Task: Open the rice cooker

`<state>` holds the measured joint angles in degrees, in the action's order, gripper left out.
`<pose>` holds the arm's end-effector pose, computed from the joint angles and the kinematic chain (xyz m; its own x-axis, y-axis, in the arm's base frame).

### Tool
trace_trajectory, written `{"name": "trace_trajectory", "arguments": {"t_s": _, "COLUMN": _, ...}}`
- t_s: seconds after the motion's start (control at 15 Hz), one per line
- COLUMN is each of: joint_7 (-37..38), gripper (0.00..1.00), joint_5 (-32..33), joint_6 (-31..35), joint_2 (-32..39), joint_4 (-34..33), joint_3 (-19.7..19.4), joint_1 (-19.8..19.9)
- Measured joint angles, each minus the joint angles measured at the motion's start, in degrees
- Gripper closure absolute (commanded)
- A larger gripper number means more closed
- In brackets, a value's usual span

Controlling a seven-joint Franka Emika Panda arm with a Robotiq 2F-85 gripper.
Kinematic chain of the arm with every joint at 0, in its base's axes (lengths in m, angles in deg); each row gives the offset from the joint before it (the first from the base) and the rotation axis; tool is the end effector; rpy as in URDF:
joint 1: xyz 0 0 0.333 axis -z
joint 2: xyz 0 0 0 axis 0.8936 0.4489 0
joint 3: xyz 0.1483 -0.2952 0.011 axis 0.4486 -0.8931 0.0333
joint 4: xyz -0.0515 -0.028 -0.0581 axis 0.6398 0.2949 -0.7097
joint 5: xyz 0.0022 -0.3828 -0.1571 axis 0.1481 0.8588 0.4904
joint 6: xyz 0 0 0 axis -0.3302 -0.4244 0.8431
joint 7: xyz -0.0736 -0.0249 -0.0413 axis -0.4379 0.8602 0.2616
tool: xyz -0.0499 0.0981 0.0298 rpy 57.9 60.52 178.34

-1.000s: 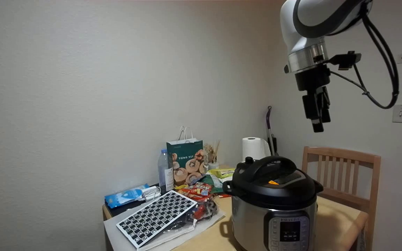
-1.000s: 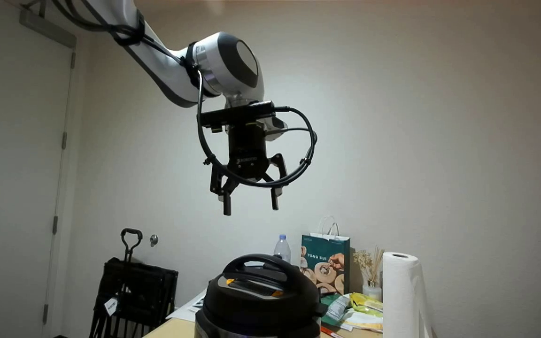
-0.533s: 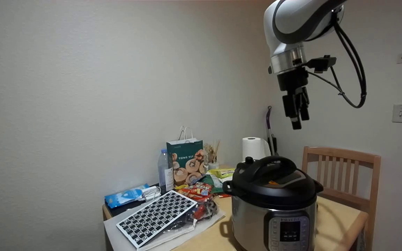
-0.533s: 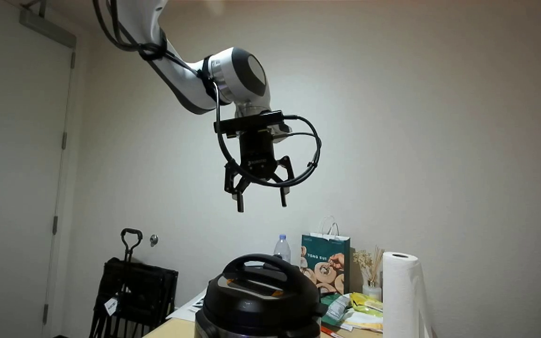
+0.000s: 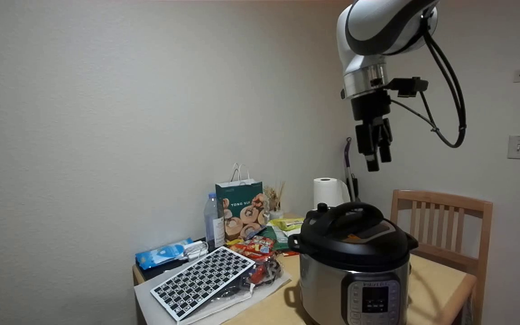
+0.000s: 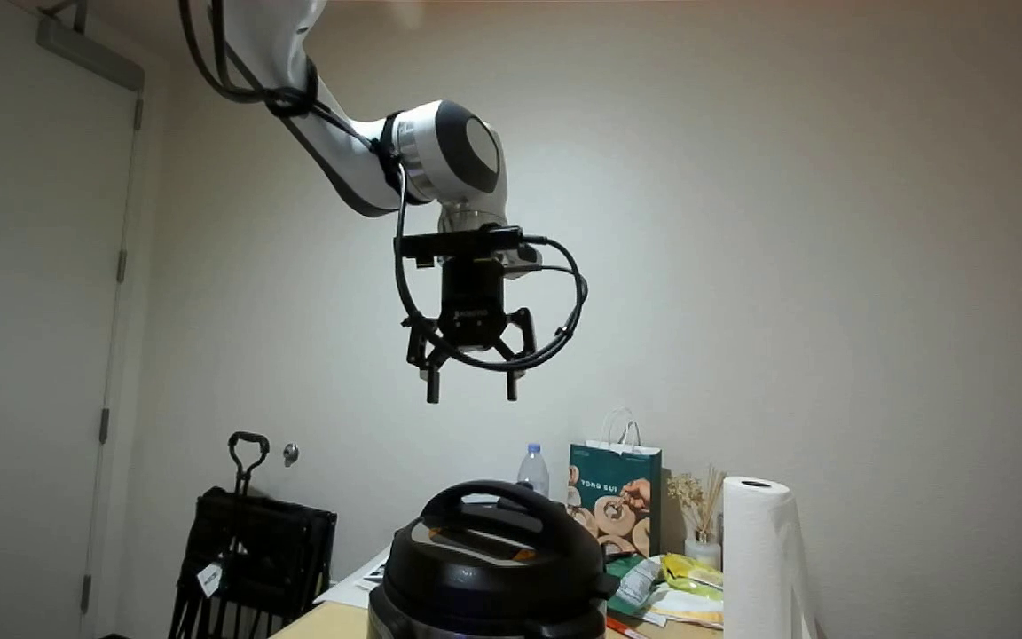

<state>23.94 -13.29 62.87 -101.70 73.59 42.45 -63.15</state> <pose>0.4863 -0.0394 0.5117 0.9745 0.1689 -0.1477 0.1829 -0.9793 0.0865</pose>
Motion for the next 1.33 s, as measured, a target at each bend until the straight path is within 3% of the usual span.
{"name": "trace_trajectory", "arguments": {"t_s": 0.33, "joint_7": 9.92, "gripper": 0.0, "joint_5": -9.66, "joint_6": -1.58, "joint_2": 5.43, "joint_4": -4.89, "joint_3": -0.04, "joint_1": -0.18}}
{"name": "trace_trajectory", "arguments": {"t_s": 0.73, "joint_7": 16.63, "gripper": 0.0, "joint_5": -10.8, "joint_6": -1.75, "joint_2": 6.58, "joint_4": -6.28, "joint_3": -0.16, "joint_1": 0.45}}
{"name": "trace_trajectory", "arguments": {"t_s": 1.33, "joint_7": 47.07, "gripper": 0.0, "joint_5": -10.93, "joint_6": -3.03, "joint_2": 9.81, "joint_4": -5.75, "joint_3": 3.31, "joint_1": 0.15}}
